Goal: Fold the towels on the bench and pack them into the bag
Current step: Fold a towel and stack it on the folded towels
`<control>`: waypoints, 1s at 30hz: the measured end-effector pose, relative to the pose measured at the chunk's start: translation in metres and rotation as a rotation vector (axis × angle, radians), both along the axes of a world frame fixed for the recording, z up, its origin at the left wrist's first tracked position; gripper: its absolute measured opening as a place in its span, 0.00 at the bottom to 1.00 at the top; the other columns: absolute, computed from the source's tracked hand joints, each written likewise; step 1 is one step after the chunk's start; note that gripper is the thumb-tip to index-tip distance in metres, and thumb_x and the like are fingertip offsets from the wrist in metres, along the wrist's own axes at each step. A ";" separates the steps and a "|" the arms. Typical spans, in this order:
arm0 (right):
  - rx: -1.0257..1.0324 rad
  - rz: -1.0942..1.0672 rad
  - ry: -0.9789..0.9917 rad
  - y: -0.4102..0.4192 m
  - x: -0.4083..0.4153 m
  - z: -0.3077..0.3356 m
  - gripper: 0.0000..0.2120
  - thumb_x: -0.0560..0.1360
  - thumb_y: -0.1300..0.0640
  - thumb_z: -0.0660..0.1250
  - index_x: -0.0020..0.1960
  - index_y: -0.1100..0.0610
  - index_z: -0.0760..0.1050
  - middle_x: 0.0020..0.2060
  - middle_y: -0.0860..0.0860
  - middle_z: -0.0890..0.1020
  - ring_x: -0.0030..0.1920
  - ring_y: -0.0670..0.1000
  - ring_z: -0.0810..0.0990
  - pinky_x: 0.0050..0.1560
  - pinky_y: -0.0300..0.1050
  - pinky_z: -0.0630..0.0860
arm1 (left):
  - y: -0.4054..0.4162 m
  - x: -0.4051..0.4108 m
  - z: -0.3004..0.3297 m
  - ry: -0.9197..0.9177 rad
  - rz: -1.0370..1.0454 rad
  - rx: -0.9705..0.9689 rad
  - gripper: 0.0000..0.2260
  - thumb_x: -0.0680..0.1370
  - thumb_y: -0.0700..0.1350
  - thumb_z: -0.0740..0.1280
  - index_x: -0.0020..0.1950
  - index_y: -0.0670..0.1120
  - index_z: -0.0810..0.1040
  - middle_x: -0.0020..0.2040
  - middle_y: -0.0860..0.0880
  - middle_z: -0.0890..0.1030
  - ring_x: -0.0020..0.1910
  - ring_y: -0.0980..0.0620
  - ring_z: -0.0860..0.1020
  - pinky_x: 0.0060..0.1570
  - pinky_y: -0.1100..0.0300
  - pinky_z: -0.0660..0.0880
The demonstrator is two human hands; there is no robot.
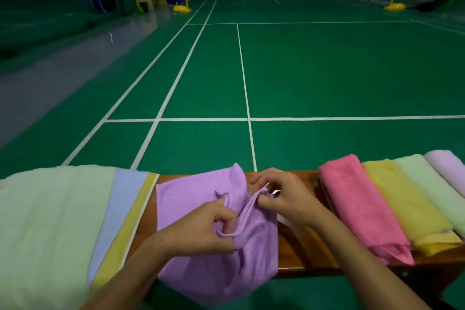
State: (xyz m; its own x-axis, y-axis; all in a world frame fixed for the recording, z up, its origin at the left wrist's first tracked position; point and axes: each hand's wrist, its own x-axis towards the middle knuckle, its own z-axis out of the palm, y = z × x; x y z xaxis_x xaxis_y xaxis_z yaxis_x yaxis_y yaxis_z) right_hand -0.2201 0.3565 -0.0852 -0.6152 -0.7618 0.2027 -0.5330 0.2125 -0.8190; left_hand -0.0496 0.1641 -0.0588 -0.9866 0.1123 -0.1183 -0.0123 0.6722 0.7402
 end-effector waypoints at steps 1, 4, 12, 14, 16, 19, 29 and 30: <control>-0.001 0.028 0.014 -0.002 0.001 0.000 0.09 0.68 0.62 0.76 0.45 0.50 0.86 0.54 0.45 0.84 0.49 0.47 0.84 0.48 0.40 0.79 | 0.002 0.000 -0.002 -0.018 -0.001 -0.083 0.12 0.73 0.46 0.74 0.38 0.44 0.72 0.38 0.45 0.73 0.37 0.55 0.68 0.40 0.55 0.69; 0.047 0.090 0.074 -0.007 0.005 -0.001 0.07 0.68 0.59 0.75 0.44 0.48 0.85 0.61 0.41 0.81 0.50 0.47 0.84 0.47 0.39 0.79 | 0.010 -0.001 -0.007 -0.025 -0.066 -0.424 0.13 0.73 0.52 0.71 0.39 0.45 0.72 0.40 0.50 0.72 0.39 0.51 0.70 0.39 0.52 0.70; 0.266 0.232 -0.007 -0.024 -0.001 0.000 0.05 0.65 0.51 0.73 0.40 0.43 0.84 0.74 0.40 0.74 0.49 0.32 0.80 0.46 0.35 0.75 | 0.020 -0.006 -0.018 0.130 -0.230 -0.683 0.13 0.75 0.55 0.67 0.37 0.47 0.73 0.35 0.54 0.66 0.36 0.48 0.71 0.40 0.49 0.76; 0.344 0.264 -0.048 -0.027 -0.005 -0.004 0.06 0.68 0.57 0.76 0.43 0.47 0.85 0.75 0.43 0.73 0.48 0.26 0.76 0.43 0.26 0.68 | 0.023 -0.005 -0.017 0.137 -0.243 -0.694 0.13 0.74 0.54 0.67 0.36 0.47 0.72 0.34 0.53 0.66 0.36 0.48 0.70 0.38 0.50 0.74; 0.387 0.262 -0.069 -0.034 -0.008 -0.010 0.09 0.65 0.51 0.75 0.45 0.49 0.87 0.74 0.44 0.73 0.58 0.29 0.75 0.47 0.25 0.66 | 0.022 -0.003 -0.018 0.147 -0.244 -0.706 0.14 0.73 0.55 0.67 0.35 0.47 0.69 0.33 0.51 0.67 0.35 0.49 0.69 0.36 0.50 0.72; 0.410 0.268 -0.081 -0.040 -0.009 -0.009 0.15 0.61 0.44 0.72 0.44 0.49 0.87 0.59 0.44 0.82 0.56 0.40 0.79 0.49 0.37 0.72 | 0.016 -0.001 -0.018 0.141 -0.217 -0.684 0.15 0.73 0.56 0.67 0.35 0.47 0.69 0.34 0.51 0.67 0.36 0.48 0.69 0.36 0.51 0.70; 0.352 0.268 0.174 -0.026 -0.015 -0.005 0.03 0.72 0.54 0.75 0.43 0.53 0.87 0.50 0.47 0.86 0.44 0.37 0.79 0.48 0.47 0.79 | -0.004 0.003 -0.025 0.097 -0.097 -0.544 0.17 0.73 0.59 0.67 0.38 0.45 0.71 0.35 0.50 0.73 0.37 0.49 0.72 0.39 0.48 0.75; 0.356 0.261 0.227 -0.025 -0.014 -0.005 0.04 0.73 0.54 0.76 0.45 0.53 0.88 0.53 0.47 0.86 0.46 0.36 0.79 0.49 0.46 0.78 | -0.003 0.003 -0.024 0.090 -0.092 -0.538 0.18 0.74 0.59 0.67 0.38 0.45 0.71 0.35 0.49 0.73 0.38 0.48 0.72 0.40 0.48 0.75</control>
